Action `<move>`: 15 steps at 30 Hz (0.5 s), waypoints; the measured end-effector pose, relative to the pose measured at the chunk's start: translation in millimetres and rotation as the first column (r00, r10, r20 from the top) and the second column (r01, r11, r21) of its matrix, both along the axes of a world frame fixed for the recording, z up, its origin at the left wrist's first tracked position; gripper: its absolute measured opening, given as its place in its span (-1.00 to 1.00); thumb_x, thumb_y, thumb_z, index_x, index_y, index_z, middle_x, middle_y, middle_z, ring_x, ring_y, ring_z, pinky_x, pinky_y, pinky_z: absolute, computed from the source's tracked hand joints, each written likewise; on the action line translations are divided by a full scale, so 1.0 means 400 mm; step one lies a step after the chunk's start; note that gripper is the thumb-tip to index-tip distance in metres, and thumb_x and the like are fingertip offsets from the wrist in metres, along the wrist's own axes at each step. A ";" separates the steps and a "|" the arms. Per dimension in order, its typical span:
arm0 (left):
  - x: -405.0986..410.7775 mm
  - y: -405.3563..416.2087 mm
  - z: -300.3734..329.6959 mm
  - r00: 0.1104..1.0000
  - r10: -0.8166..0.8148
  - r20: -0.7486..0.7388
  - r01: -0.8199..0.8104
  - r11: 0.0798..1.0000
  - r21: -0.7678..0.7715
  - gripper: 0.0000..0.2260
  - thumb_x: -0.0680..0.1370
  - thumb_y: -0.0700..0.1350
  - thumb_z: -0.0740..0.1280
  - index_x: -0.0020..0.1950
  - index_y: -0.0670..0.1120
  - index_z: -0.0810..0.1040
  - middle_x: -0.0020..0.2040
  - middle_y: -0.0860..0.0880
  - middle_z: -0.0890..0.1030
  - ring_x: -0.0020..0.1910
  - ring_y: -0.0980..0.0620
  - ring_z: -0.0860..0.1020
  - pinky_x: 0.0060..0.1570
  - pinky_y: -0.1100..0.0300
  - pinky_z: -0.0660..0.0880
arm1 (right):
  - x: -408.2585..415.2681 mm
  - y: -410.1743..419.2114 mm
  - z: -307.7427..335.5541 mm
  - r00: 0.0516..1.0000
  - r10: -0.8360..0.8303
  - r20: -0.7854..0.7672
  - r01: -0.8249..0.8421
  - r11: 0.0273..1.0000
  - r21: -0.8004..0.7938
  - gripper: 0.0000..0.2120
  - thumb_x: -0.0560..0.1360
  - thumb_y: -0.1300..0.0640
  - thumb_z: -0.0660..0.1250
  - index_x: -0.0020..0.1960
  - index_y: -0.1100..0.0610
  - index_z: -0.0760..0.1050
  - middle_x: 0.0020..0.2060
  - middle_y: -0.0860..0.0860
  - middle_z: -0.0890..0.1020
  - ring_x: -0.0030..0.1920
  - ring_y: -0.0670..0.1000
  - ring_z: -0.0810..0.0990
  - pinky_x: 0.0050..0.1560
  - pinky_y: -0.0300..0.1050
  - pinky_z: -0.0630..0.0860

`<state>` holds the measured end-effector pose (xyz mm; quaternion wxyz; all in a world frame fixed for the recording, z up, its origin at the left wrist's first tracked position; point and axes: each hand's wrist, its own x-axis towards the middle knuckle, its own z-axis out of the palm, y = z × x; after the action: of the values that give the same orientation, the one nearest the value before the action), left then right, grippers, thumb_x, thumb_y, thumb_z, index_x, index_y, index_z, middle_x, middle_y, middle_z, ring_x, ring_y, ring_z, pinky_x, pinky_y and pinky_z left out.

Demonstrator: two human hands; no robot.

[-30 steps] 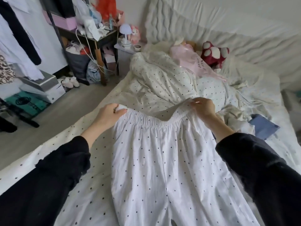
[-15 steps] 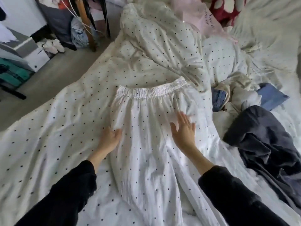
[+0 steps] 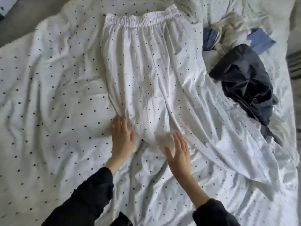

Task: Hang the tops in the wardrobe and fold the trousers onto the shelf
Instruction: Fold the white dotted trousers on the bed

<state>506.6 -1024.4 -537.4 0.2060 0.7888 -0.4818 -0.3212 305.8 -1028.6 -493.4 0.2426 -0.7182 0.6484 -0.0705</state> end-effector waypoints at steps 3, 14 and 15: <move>-0.072 0.074 0.003 0.984 -0.016 -0.177 0.012 1.000 -0.027 -0.46 0.60 -0.21 0.15 0.53 -0.23 0.01 0.55 -0.15 -0.04 0.53 -0.06 -0.08 0.42 0.25 -0.07 | -0.087 0.067 -0.041 0.951 0.167 -0.261 -0.175 0.984 -0.009 -0.15 0.37 -0.26 0.35 0.48 0.17 0.17 0.45 0.13 0.29 0.46 0.13 0.21 0.48 0.16 -0.04; -0.208 0.236 0.052 0.728 0.297 -0.618 -0.155 0.949 0.273 -0.54 0.65 -0.09 0.13 0.53 -0.11 0.10 0.50 -0.07 0.22 0.43 -0.02 0.28 0.33 0.16 0.26 | -0.184 0.061 0.026 0.977 0.161 -0.142 -0.195 0.943 -0.271 -0.71 0.22 0.50 0.29 -0.14 0.25 0.60 -0.42 0.15 0.62 -0.23 0.25 0.64 0.04 0.15 0.54; -0.229 0.245 0.066 0.588 0.401 -0.702 -0.246 0.916 0.316 -0.53 0.64 -0.08 0.14 0.52 -0.13 0.10 0.48 -0.12 0.26 0.40 -0.05 0.34 0.33 0.11 0.31 | -0.203 0.089 0.061 0.972 0.219 -0.085 -0.232 0.948 -0.218 -0.84 0.30 0.45 0.31 -0.18 0.27 0.57 -0.48 0.16 0.57 -0.30 0.26 0.62 -0.01 0.08 0.54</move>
<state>415.1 -926.2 -511.1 0.3681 0.6728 -0.1676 -0.6195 224.7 -992.9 -469.2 0.1462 -0.8122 0.5568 -0.0941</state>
